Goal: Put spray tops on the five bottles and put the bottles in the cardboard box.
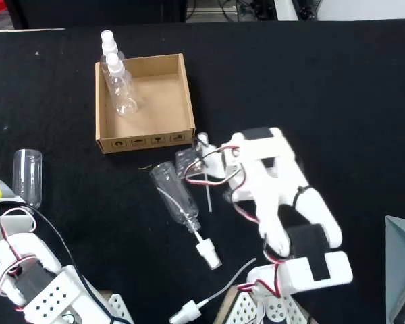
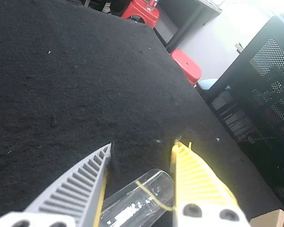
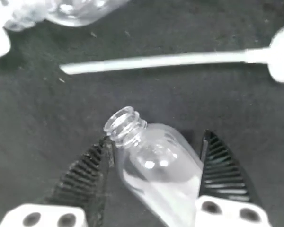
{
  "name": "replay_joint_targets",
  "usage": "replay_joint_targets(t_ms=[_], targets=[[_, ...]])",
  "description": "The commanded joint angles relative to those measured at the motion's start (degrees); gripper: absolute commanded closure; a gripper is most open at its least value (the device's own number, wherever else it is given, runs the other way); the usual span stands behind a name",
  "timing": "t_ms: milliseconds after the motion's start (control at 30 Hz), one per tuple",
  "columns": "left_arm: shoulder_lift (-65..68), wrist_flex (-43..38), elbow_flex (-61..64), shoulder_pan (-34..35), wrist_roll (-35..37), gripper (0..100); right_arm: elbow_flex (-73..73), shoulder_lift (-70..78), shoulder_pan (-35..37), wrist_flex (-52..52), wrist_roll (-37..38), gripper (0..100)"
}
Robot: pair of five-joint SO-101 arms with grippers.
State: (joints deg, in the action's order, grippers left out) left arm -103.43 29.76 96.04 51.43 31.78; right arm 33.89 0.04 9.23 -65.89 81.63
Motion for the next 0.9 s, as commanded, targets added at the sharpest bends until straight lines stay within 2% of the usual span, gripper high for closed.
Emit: replay_joint_targets(t_ms=[0,367,700,867], targets=[[-0.79,0.18,1.45,-0.48,-0.53,82,-3.91,0.22,-2.99,1.58,-1.85,76.4],[-0.79,0.18,1.45,-2.51,-0.53,82,-3.82,0.31,-1.49,4.04,-15.82,76.8],[-0.79,0.18,1.45,-2.51,-0.53,82,-6.37,0.31,-0.26,4.22,-34.11,76.8],[-0.79,0.18,1.45,-2.51,-0.53,82,-6.64,0.31,-0.26,4.04,-36.66,76.4]])
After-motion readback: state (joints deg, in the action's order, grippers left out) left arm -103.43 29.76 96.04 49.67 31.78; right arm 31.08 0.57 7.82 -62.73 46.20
